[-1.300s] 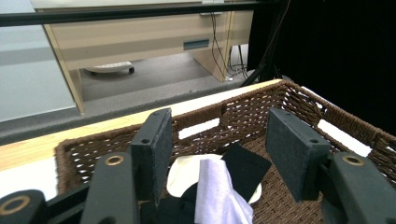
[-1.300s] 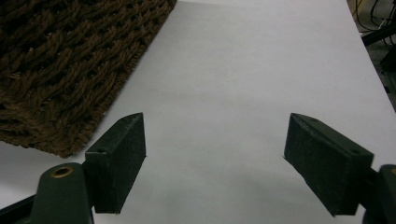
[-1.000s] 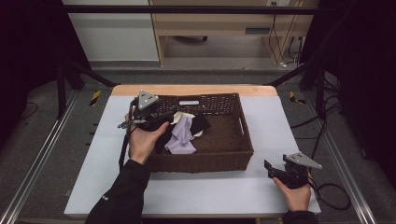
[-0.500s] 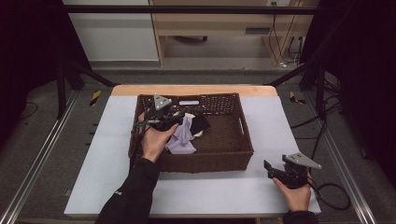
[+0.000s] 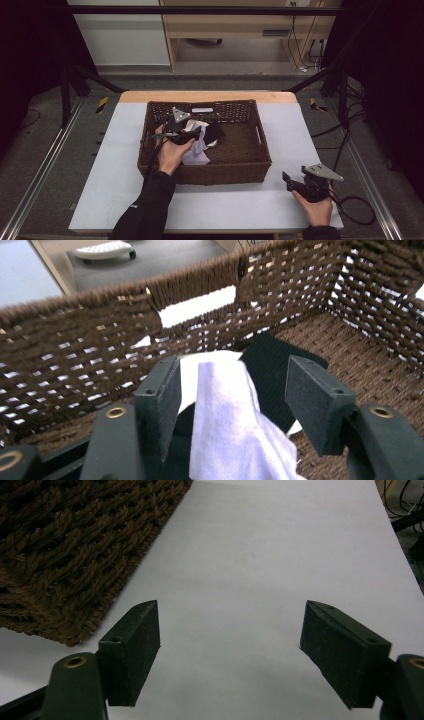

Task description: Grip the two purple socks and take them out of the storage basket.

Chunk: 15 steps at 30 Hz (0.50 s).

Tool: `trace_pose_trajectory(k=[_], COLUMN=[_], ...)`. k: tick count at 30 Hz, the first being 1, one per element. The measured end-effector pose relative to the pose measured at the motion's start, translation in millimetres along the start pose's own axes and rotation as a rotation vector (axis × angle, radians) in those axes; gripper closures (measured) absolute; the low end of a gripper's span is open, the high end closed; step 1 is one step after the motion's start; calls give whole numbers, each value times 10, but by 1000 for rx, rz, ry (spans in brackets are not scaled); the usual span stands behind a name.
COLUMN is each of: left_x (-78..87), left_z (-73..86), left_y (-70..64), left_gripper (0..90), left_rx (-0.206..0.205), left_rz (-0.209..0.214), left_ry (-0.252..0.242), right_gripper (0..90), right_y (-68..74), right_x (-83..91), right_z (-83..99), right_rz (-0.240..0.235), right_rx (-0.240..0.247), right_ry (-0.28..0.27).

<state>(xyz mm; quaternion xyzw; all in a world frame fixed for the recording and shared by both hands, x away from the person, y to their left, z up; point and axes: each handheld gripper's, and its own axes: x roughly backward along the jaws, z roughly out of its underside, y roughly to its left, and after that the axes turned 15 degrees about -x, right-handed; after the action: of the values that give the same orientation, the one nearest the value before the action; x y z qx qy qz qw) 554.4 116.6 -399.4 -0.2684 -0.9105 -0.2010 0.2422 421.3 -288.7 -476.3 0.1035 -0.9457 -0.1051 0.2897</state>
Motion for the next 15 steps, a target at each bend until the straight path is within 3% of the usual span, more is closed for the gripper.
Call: trace_pose_trajectory(k=[6, 15], left_x=[-35, -84], left_z=[41, 60], left_y=[-8, -53], left_gripper=[433, 490], left_rx=[18, -35], left_rz=[13, 3], left_ry=[27, 113], right_gripper=[258, 313], right_y=[-2, 1], right_x=[2, 5], right_z=[0, 4], right_rz=[-1, -3], right_rx=[0, 9], right_ry=[-2, -1])
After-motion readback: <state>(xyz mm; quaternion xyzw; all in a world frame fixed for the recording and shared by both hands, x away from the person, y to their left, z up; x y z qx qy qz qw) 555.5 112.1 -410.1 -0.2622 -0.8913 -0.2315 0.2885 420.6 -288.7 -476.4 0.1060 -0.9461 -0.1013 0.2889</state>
